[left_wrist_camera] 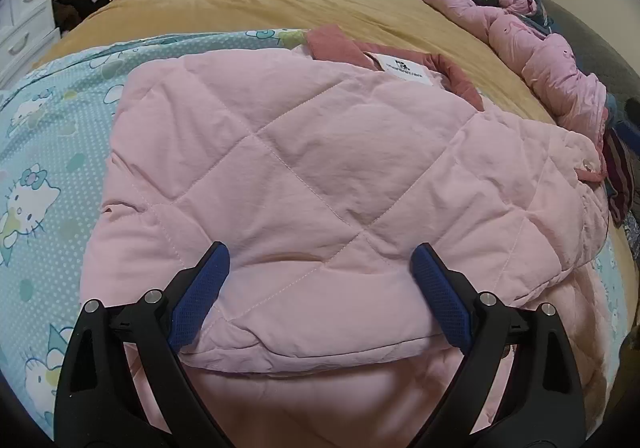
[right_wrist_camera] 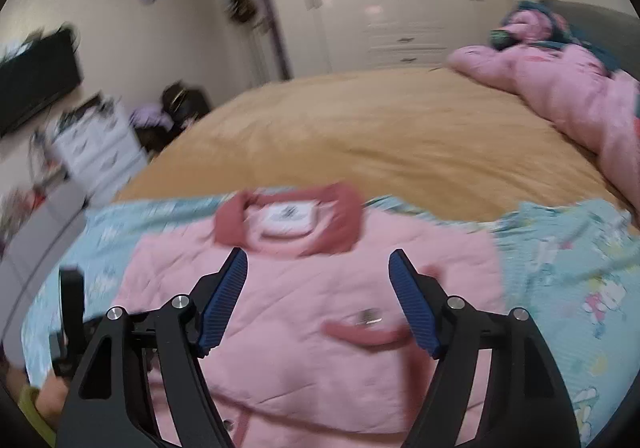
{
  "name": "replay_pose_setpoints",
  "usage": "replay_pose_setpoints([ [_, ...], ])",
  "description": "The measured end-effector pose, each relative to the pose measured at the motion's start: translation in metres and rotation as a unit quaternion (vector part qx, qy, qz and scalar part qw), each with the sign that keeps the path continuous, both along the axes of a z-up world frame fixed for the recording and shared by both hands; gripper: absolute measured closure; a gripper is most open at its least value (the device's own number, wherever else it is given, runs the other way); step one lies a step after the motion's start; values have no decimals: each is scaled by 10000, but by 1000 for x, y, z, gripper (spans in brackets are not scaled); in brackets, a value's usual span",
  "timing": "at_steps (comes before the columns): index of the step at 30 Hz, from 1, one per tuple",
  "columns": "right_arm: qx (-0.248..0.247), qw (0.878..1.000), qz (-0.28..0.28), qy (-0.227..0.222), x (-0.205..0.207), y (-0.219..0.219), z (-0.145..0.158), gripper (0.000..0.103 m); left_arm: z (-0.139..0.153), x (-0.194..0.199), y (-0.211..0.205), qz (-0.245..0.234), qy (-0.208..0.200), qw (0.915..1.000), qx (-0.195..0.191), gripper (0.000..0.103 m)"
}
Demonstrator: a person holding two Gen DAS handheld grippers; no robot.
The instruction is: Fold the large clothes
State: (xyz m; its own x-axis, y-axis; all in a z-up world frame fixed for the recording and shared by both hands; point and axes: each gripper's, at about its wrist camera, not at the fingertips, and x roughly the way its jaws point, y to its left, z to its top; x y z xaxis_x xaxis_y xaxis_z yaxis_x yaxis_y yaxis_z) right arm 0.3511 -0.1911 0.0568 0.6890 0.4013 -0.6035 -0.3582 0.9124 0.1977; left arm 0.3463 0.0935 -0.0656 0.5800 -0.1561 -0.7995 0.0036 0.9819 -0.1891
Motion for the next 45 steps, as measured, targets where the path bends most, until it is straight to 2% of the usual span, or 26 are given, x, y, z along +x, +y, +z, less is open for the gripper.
replay_pose_setpoints([
  [1,-92,9999,87,117,2,10,-5,26,0,0,0,1,-2,10000,-3,17],
  [5,-469,9970,341,512,6,42,-32,25,0,0,0,5,1,10000,-10,17],
  [11,-785,9906,266,1084,16,55,-78,21,1,1,-1,0,4,10000,26,17],
  [18,-766,9909,209,1087,20,56,-103,17,1,2,-5,-41,-6,9999,104,17],
  [22,-717,9914,200,1079,19,55,-99,17,1,1,-4,-54,-15,10000,75,17],
  [27,-311,9936,86,1078,8,41,-82,17,6,-1,-2,-75,-44,10000,30,17],
  [30,-68,9952,-2,981,-1,31,-70,9,11,-2,-1,-74,-43,10000,6,17],
  [34,208,9957,-153,888,-8,19,-57,5,26,-6,3,-61,-152,9995,-283,9],
  [41,552,9951,-264,783,-17,2,-41,4,52,-12,6,11,-359,9981,-491,9],
  [45,634,9950,-237,741,-24,0,-35,4,62,-17,6,51,-423,9981,-438,9],
])
